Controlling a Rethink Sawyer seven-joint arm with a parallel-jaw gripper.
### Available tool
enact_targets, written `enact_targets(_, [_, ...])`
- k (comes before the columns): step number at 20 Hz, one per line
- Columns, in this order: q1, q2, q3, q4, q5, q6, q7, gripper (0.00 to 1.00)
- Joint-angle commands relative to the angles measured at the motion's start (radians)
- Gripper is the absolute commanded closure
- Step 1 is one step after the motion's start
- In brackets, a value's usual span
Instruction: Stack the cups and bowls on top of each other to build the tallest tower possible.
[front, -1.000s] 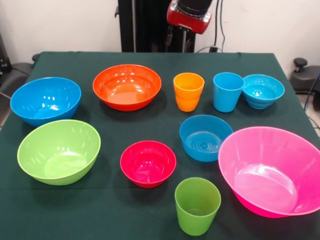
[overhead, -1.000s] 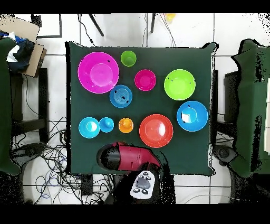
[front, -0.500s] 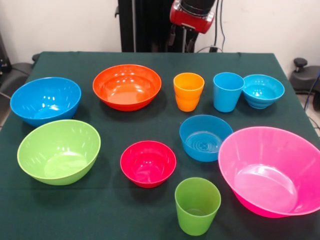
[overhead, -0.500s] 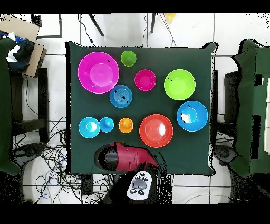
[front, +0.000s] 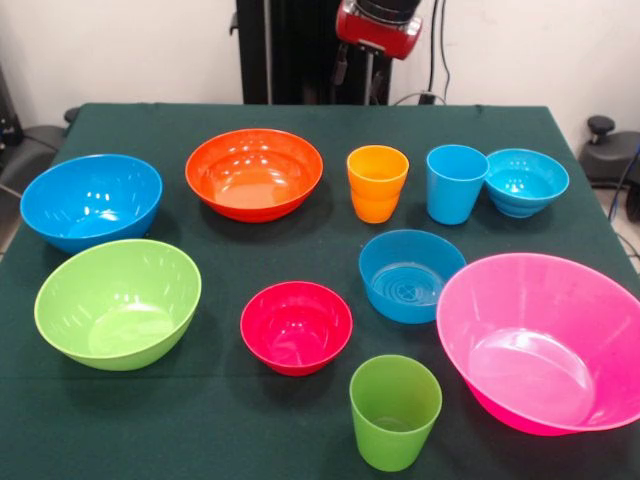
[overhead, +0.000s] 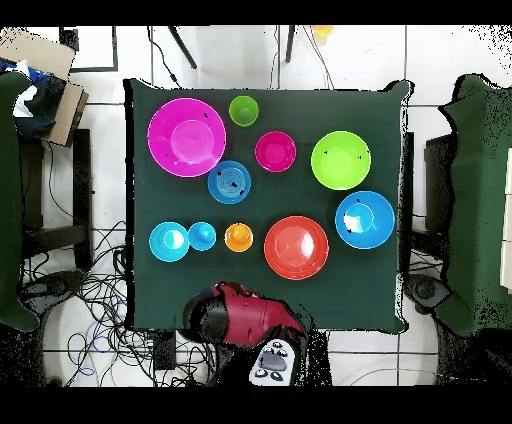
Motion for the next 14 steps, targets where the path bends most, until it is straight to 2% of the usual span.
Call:
enact_targets(1, [-0.056, 0.005, 0.092, 0.150, -0.011, -0.151, 0.193, 0.00])
enact_targets(5, [-0.065, 0.010, 0.095, 0.148, -0.006, -0.155, 0.176, 0.00])
enact_targets(8, [-0.059, -0.004, 0.096, 0.123, 0.007, -0.110, 0.155, 0.00])
enact_targets(14, [-0.070, 0.001, 0.118, -0.021, 0.012, 0.015, 0.073, 0.00])
